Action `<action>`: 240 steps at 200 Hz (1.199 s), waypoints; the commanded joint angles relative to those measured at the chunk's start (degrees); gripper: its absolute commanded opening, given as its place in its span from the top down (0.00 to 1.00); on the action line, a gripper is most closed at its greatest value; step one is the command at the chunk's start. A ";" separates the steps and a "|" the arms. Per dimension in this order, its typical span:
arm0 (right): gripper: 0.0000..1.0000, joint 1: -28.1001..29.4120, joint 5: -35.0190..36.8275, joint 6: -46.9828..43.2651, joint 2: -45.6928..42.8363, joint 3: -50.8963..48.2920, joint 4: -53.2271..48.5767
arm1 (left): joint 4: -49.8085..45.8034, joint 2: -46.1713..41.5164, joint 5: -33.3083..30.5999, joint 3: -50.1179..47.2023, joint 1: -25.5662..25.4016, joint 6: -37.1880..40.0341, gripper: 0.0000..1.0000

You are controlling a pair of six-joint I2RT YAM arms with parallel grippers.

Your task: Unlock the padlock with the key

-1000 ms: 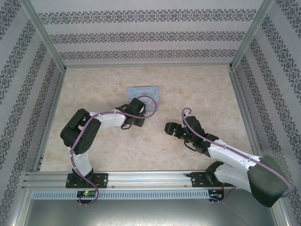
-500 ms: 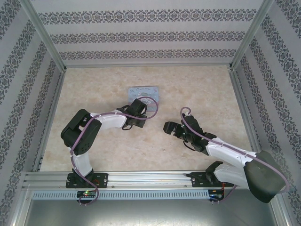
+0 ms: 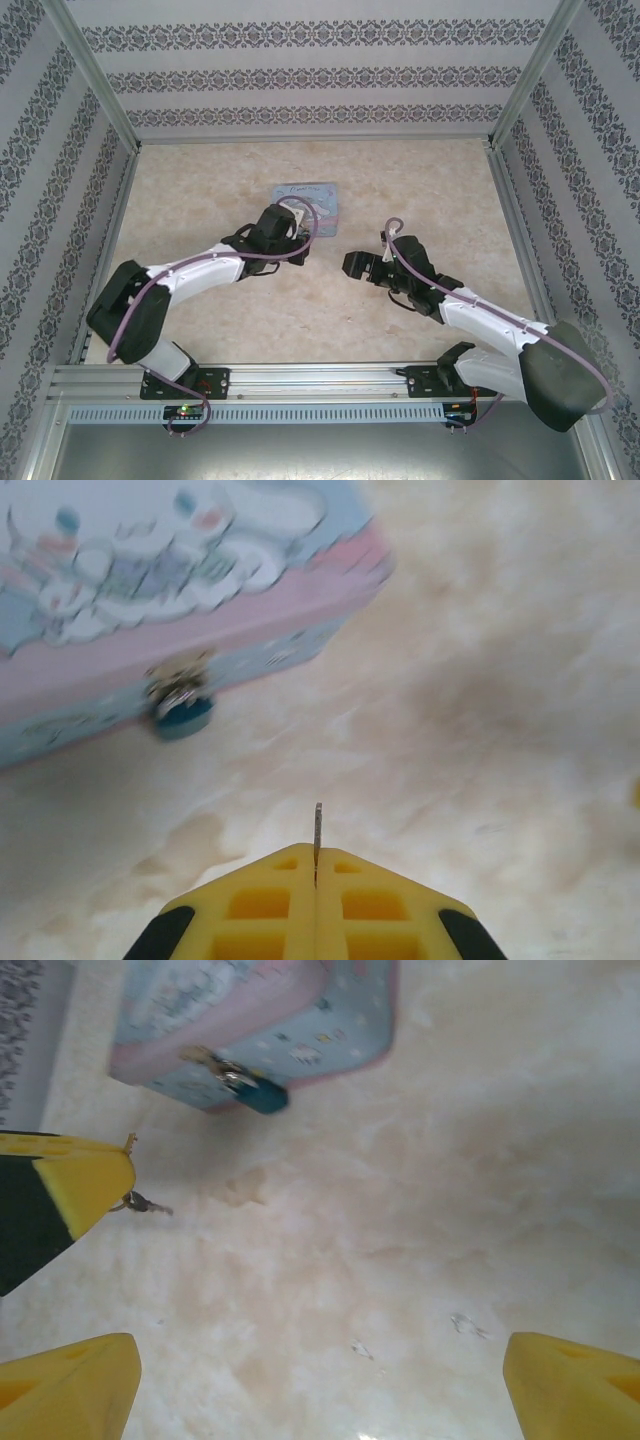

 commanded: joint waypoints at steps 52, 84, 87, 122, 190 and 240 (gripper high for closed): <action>0.07 -6.77 -15.72 -4.72 -5.24 0.74 6.67 | 20.85 -4.82 11.41 -6.16 -0.87 -12.53 1.00; 0.09 -6.79 -18.72 -4.64 -4.83 1.08 9.63 | 26.18 -3.99 13.15 -6.20 -0.86 -15.77 1.00; 0.09 -6.75 -18.90 -4.70 -4.70 1.19 9.66 | 26.73 -3.90 13.24 -6.28 -0.86 -15.99 1.00; 0.15 -7.24 -17.27 -1.37 -2.71 1.36 12.42 | 33.60 -2.90 14.81 -7.39 -0.88 -18.42 1.00; 0.29 -7.78 -19.18 5.84 0.66 -1.32 26.09 | 43.24 -1.98 14.92 -8.75 -0.82 -23.92 1.00; 0.35 -7.99 -17.84 9.86 2.68 -0.71 30.14 | 46.34 -2.27 16.44 -9.20 -0.78 -24.63 1.00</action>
